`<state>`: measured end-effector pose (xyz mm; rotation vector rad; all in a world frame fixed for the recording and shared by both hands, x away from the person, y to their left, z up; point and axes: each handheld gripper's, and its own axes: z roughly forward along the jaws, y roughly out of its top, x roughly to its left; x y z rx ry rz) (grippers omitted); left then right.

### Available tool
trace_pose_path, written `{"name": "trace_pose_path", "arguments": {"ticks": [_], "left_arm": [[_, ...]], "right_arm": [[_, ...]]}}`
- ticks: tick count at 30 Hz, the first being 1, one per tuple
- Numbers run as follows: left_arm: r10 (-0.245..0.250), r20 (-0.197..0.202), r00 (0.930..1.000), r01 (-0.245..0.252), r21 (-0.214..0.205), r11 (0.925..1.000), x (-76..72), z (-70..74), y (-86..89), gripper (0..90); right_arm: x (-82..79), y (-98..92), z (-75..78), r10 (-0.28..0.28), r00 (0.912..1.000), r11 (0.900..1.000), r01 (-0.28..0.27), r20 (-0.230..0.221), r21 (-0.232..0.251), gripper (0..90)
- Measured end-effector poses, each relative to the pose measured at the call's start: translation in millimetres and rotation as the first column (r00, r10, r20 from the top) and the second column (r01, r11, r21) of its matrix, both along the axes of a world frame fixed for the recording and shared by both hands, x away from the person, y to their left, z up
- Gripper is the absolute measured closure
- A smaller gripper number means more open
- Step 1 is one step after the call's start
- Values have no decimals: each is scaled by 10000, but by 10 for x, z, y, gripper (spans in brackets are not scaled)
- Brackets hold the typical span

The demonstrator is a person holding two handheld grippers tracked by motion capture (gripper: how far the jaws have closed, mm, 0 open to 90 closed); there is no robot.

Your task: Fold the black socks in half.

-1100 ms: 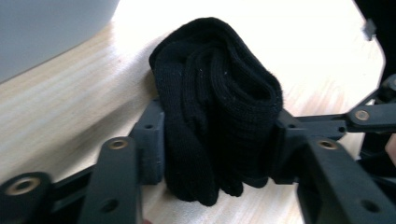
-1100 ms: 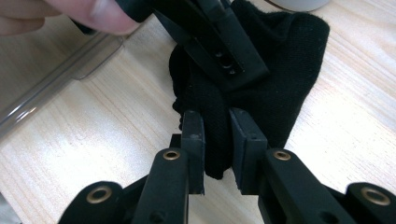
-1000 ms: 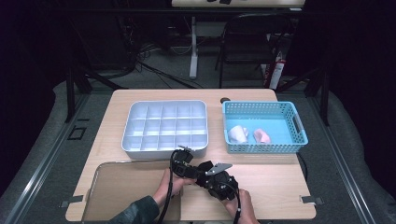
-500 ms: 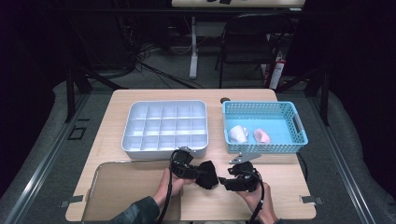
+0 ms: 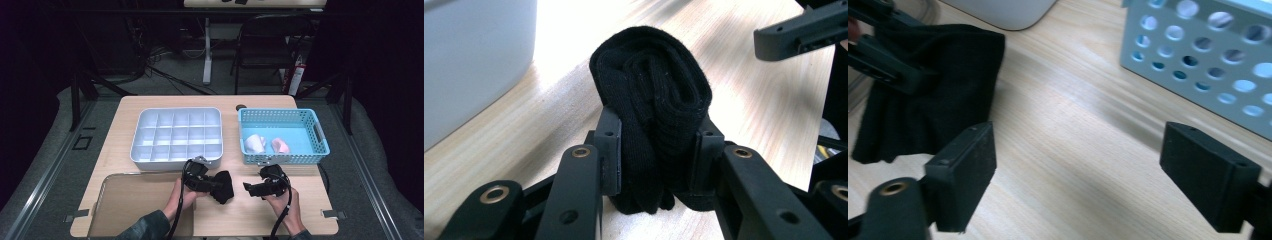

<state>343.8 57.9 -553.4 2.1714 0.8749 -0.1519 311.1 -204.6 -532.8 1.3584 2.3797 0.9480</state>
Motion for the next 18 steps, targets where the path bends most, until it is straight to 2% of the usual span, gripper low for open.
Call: {"name": "trace_pose_path", "arguments": {"ticks": [5,9,11,13,14,18], "left_arm": [[-11,113,9999,12,-98,10000,-14,51,14,660],[-121,429,9990,120,14,9999,-34,103,6,660],[-130,666,9977,119,170,9998,-41,136,10,660],[-136,736,9972,128,123,9998,-50,161,16,660],[-76,898,9959,53,259,9996,-64,176,9,660],[-278,978,9948,248,322,9992,-99,201,-10,660]], "right_arm": [[22,-39,-23,54,9996,9999,-57,-284,-90,51],[51,-71,-43,-77,9992,9996,66,-395,-275,5],[69,-89,-53,-101,9989,9996,88,-455,-281,0],[88,-114,-58,-111,9985,9992,90,-542,-388,0],[93,-120,-61,-104,9984,9993,85,-551,-353,0],[108,-112,-49,-132,9985,9991,111,-534,-405,0]]}}
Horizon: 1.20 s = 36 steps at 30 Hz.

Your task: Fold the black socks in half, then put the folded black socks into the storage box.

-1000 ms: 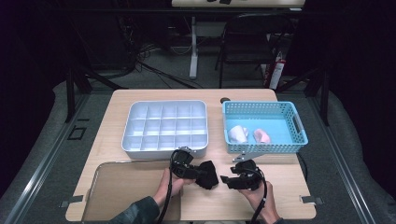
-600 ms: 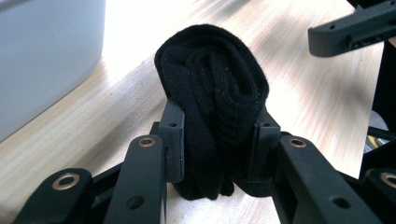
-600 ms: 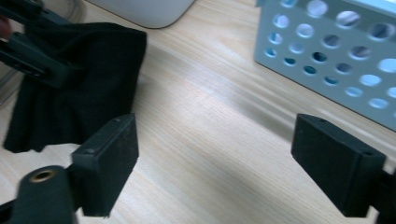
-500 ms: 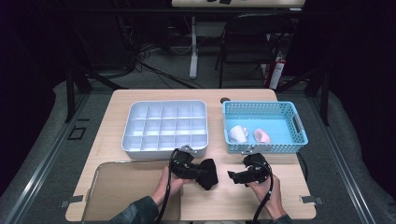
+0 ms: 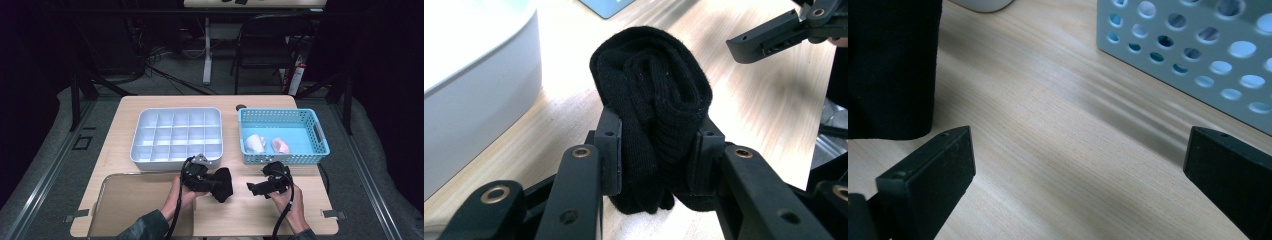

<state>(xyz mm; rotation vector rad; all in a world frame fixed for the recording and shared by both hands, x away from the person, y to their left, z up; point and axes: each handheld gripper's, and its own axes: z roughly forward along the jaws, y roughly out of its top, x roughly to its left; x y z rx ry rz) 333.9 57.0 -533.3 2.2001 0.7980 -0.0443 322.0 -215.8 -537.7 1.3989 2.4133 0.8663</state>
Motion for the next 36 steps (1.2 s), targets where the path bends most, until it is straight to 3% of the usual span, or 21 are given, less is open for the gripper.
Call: {"name": "trace_pose_path", "arguments": {"ticks": [5,15,20,23,32,36], "left_arm": [[-115,44,9999,115,119,9999,-28,-16,-33,659],[-10,704,9975,-17,378,9993,-68,57,-33,660],[-233,1009,9946,180,535,9984,-100,99,-49,659],[-136,1101,9938,77,534,9985,-96,120,-31,660],[126,1593,9871,-183,344,9992,-81,290,73,659],[260,1610,9866,-305,259,9992,-64,354,121,659]], "right_arm": [[7,-8,-16,7,10000,10000,-8,-88,-69,0],[26,-36,-12,-121,9999,9998,120,-35,-179,0],[36,-60,-14,-158,9998,9997,155,-131,-209,0],[39,-70,-26,-226,9997,9997,225,-91,-62,0],[25,-69,-46,-234,9996,9995,230,-160,-219,0],[31,-70,-62,-205,9996,9995,200,-189,-244,0]]}}
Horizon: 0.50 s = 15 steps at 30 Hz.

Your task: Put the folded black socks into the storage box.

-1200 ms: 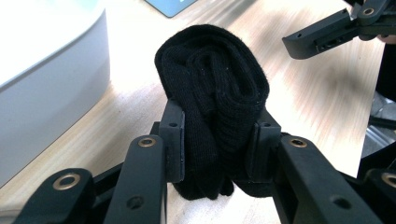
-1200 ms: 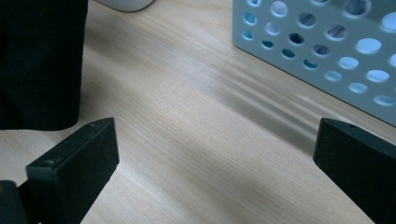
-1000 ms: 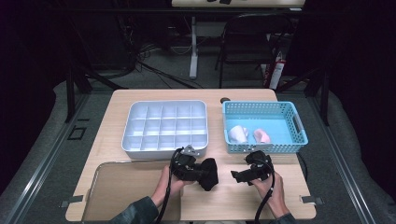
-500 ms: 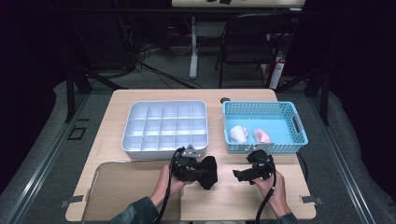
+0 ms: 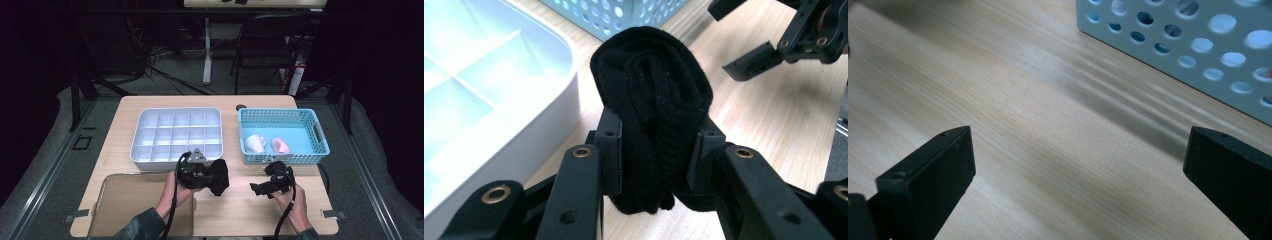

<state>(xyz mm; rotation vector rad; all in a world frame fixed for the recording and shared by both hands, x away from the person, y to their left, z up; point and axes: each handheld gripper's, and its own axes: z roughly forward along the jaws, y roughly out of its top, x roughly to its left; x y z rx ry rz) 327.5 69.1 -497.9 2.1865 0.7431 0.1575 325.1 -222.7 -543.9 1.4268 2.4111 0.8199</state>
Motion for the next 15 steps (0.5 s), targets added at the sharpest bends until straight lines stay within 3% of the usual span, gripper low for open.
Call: {"name": "trace_pose_path", "arguments": {"ticks": [8,10,15], "left_arm": [[134,226,9997,-130,-149,9998,17,89,53,659],[231,354,9991,-225,-178,9996,14,111,67,659],[408,503,9979,-395,-267,9989,39,161,107,659]], "right_arm": [[-3,3,-15,61,10000,9996,-63,-47,-275,0],[-4,-9,-19,121,9999,9979,-120,5,-631,0],[-11,-59,-6,60,10000,9988,-60,8,-491,0]]}}
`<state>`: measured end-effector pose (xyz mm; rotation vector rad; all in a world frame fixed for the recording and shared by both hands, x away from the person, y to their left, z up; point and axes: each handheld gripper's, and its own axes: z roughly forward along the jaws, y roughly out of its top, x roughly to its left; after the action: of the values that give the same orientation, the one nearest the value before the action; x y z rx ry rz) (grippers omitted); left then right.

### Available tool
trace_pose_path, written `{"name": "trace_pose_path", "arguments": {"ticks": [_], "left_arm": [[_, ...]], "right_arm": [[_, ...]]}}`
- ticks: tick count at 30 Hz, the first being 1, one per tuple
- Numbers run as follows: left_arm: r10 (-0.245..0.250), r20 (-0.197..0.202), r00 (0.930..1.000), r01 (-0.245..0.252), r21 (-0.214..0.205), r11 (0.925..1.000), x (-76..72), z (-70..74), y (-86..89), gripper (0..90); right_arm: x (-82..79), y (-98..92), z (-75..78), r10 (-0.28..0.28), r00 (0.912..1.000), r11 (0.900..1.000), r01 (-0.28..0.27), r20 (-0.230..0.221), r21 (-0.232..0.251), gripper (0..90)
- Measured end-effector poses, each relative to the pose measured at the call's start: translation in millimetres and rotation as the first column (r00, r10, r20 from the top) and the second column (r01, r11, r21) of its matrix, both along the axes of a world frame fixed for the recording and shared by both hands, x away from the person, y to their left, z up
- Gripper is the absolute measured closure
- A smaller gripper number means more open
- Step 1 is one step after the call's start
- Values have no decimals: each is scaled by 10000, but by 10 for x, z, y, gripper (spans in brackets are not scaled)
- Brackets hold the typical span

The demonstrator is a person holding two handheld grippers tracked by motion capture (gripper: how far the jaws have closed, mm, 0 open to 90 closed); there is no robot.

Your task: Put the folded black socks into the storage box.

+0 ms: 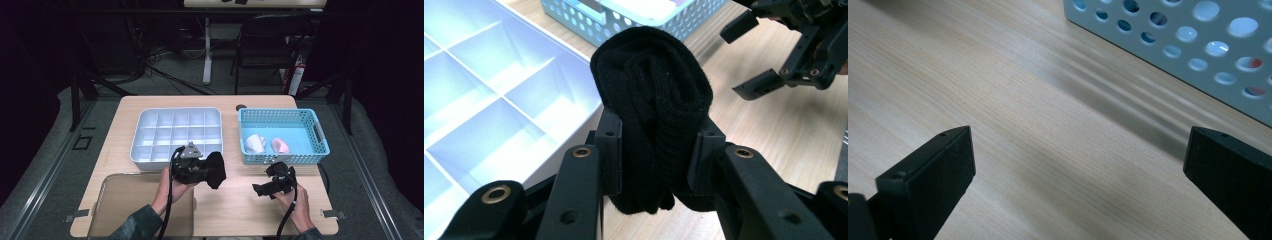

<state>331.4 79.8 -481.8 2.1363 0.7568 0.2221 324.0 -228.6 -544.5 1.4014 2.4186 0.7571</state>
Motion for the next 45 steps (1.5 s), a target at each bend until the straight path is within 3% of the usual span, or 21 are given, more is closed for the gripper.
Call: {"name": "trace_pose_path", "arguments": {"ticks": [10,14,19,24,26,28,29,37,38,40,41,42,45], "left_arm": [[63,436,9990,-53,-226,9997,71,160,-9,659],[226,711,9972,-213,-188,9996,135,244,-23,659],[700,1230,9899,-709,29,9975,238,336,-3,659],[1128,1458,9829,-1185,315,9925,368,348,-1,659],[1248,1761,9764,-1381,659,9882,398,330,-40,659],[1259,1790,9757,-1436,895,9856,427,312,-62,659],[1288,2000,9713,-1534,1128,9817,439,297,-83,659],[1591,2289,9604,-2007,1714,9646,570,158,-174,659],[1524,2507,9560,-2057,2020,9575,591,135,-202,659],[1575,2518,9549,-2107,2009,9567,598,119,-221,659],[1538,2705,9504,-2182,2270,9491,602,99,-254,659],[1520,2782,9484,-2200,2324,9474,605,88,-267,659],[1579,2735,9488,-2248,2337,9460,638,36,-298,659]], "right_arm": [[-21,-6,-37,70,10000,9997,-71,-40,-254,0],[-23,-9,-31,24,10000,9999,-24,-12,-132,0],[-35,-4,-14,47,10000,9998,-45,76,-201,0],[-32,-20,-16,-31,9999,9998,33,98,-195,0],[-33,-22,-16,-49,9999,9998,51,117,-202,0],[-33,-21,-17,-62,9999,9998,64,121,-204,0],[-30,-23,-15,-10,10000,9997,12,76,-235,0],[-33,-29,-16,-20,10000,9999,22,75,-149,0],[-34,-30,-15,-23,10000,9999,25,79,-153,0],[-32,-32,-15,-27,10000,9999,28,77,-168,0],[-32,-33,-15,-28,10000,9998,30,72,-213,0],[-31,-35,-14,-19,10000,9998,20,57,-216,0],[-34,-40,-13,-76,9999,9997,78,104,-241,0]]}}
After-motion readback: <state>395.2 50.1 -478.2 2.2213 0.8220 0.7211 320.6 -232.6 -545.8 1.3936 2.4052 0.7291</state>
